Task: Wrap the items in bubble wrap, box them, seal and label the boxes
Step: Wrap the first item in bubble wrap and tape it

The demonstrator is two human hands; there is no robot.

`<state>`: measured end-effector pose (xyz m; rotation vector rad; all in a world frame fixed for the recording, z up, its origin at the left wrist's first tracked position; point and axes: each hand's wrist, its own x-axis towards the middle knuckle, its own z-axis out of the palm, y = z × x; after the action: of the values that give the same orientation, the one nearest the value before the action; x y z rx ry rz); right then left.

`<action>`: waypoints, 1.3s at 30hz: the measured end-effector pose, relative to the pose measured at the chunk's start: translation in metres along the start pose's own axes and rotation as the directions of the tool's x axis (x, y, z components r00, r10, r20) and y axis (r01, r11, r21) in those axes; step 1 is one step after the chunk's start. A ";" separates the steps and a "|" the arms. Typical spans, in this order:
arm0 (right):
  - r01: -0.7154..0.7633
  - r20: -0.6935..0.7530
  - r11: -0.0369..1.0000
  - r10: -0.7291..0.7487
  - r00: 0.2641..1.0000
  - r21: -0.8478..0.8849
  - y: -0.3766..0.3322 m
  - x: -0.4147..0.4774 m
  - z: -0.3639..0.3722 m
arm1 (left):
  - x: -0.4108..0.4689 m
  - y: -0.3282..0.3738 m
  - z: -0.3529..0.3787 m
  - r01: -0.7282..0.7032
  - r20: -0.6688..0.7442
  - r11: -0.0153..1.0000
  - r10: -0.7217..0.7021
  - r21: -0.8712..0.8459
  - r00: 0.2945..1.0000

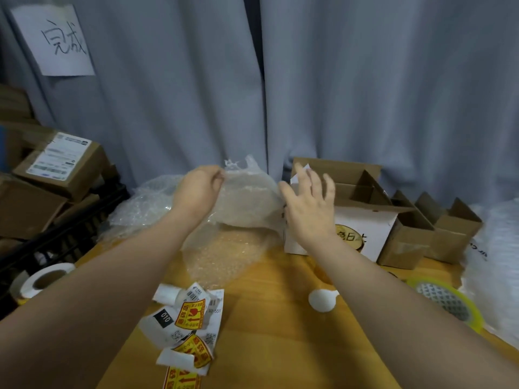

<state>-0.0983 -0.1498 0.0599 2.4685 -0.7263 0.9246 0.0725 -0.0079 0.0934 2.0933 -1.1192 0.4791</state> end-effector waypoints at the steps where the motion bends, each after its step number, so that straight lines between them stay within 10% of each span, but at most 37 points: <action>1: -0.043 0.061 0.999 0.045 0.997 -0.030 0.005 0.002 -0.004 | 0.005 0.006 -0.001 -0.013 -0.021 1.000 0.013 -0.020 1.000; 4: -0.089 0.357 0.992 0.116 0.927 -0.090 0.018 0.010 -0.008 | 0.015 0.025 -0.005 0.003 0.017 0.998 -0.002 -0.061 1.000; 10: -0.032 0.415 0.992 0.080 0.906 -0.120 0.025 0.011 0.001 | 0.026 0.027 -0.018 0.216 0.158 0.975 -0.222 0.054 0.962; 18: -0.257 0.551 0.930 0.074 0.831 0.264 0.034 0.017 0.020 | 0.033 0.030 -0.046 0.170 -0.347 0.918 -0.300 -0.358 0.889; 21: -0.429 0.386 0.533 0.198 0.901 0.729 0.031 0.020 -0.010 | 0.023 0.053 -0.051 -0.078 -0.416 0.897 -0.123 -0.434 0.901; 23: -0.480 0.447 0.054 0.289 0.847 0.876 0.027 0.026 -0.046 | 0.011 0.073 -0.052 -0.312 -0.430 0.900 0.162 -0.305 0.888; 26: -0.520 0.659 -0.508 0.134 0.740 0.687 0.039 0.030 -0.097 | -0.015 0.098 -0.035 -0.736 -0.266 0.657 0.747 0.163 0.609; 28: -0.574 0.669 -0.473 0.044 0.742 0.668 0.053 0.022 -0.119 | -0.041 0.108 -0.015 -0.857 -0.093 0.410 0.911 0.312 0.402; 31: -0.638 0.656 -0.155 0.134 0.743 0.754 0.059 -0.001 -0.120 | -0.079 0.116 0.015 -0.912 0.039 0.271 0.954 0.308 0.297; 34: -0.629 0.563 0.112 0.349 0.750 0.769 0.060 -0.023 -0.110 | -0.104 0.119 0.040 -0.914 0.162 0.334 0.913 0.230 0.374; 39: -0.609 0.531 0.170 0.349 0.772 0.774 0.061 -0.054 -0.107 | -0.132 0.126 0.042 -0.798 0.463 0.602 0.706 0.008 0.537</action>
<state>-0.2210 -0.1232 0.1089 3.4770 -1.4823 1.6858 -0.1058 -0.0110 0.0365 1.8145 -2.3817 0.5793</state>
